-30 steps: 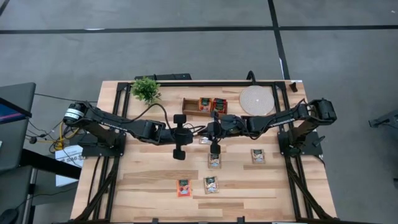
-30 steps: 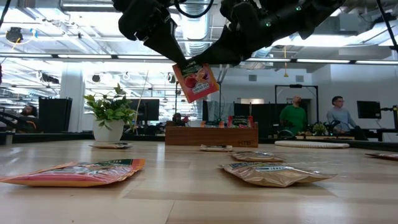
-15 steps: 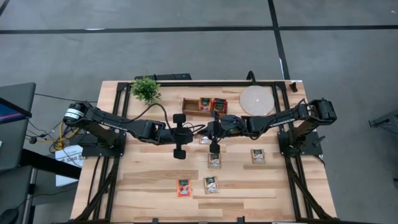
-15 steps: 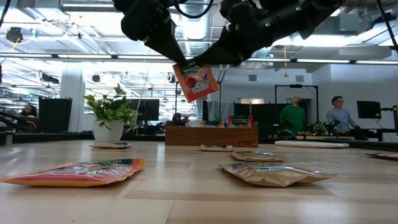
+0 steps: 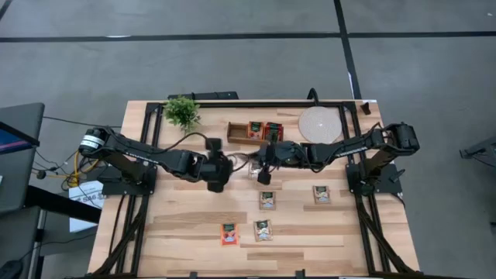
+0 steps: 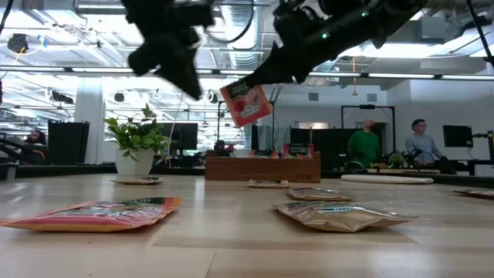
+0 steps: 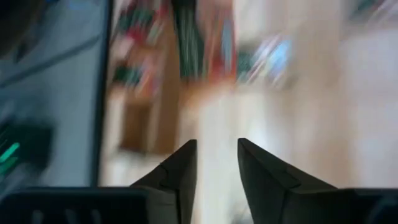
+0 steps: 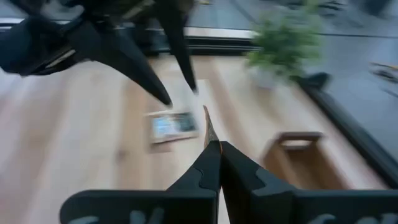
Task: Pick & Place Tea
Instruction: Put the orange tea bag into the middle section of the wooden organizer
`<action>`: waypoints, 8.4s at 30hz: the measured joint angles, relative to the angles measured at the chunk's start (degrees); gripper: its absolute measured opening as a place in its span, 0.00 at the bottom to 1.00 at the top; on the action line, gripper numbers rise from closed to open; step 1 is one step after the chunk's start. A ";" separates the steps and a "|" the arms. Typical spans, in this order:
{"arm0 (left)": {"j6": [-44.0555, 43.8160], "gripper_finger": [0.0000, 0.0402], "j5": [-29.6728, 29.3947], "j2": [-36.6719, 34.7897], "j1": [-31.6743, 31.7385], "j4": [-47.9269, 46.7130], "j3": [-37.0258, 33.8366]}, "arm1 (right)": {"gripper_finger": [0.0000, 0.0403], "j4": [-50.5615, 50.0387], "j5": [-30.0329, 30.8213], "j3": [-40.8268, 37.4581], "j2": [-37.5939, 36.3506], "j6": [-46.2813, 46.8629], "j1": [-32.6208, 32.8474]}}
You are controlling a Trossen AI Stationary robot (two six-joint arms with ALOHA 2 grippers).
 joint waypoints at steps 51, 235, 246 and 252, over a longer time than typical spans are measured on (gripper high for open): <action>-41.63 0.31 -4.54 -8.70 -11.98 0.32 -25.77 | 0.00 8.32 6.65 0.00 12.33 9.92 -20.79; -25.99 0.00 3.86 20.56 -19.06 0.08 6.42 | 0.24 -5.37 16.97 -32.04 -41.17 22.07 29.20; -10.65 0.00 -9.41 20.46 -17.67 -2.23 16.76 | 0.25 -0.78 16.66 -32.04 -39.42 21.01 26.77; -3.35 0.00 -9.63 20.46 -14.11 -0.01 19.83 | 0.33 7.43 12.17 -31.94 -32.44 15.79 22.51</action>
